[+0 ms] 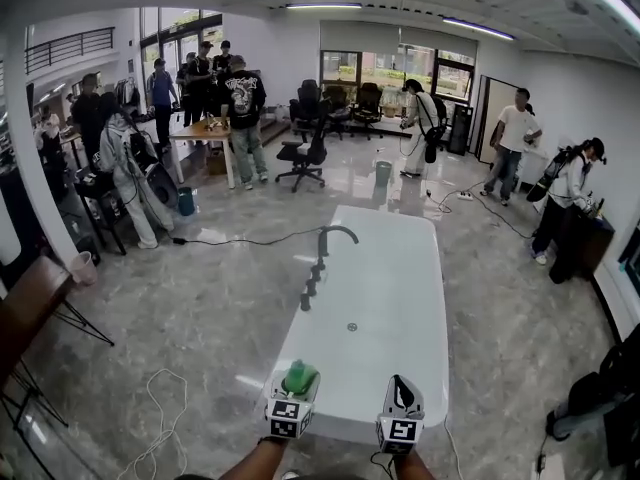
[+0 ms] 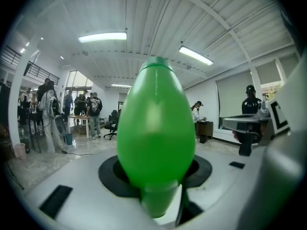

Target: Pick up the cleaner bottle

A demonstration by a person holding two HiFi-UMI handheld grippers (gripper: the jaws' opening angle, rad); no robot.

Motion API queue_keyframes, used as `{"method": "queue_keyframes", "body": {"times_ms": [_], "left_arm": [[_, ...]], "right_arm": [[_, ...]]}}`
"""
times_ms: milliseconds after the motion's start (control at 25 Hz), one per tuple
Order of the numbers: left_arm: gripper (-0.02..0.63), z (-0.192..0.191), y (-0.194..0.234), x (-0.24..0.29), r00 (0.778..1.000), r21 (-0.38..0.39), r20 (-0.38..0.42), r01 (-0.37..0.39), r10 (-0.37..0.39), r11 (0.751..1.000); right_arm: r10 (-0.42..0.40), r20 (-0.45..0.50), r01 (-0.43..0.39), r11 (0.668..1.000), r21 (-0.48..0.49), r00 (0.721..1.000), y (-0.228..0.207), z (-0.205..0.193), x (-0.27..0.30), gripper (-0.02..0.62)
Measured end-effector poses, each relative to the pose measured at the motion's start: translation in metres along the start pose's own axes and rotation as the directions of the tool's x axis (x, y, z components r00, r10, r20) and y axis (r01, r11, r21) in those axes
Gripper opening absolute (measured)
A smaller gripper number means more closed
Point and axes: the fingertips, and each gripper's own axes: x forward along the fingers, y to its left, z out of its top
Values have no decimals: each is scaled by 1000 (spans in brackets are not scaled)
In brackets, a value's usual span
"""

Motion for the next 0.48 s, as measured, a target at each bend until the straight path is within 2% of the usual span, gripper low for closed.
{"method": "queue_keyframes", "body": {"times_ms": [480], "left_arm": [[184,-2,3,-3,1000,61,12,-22,22,998]], "right_arm": [[36,25,-36,999,-4,999,9,4,2,15]]}}
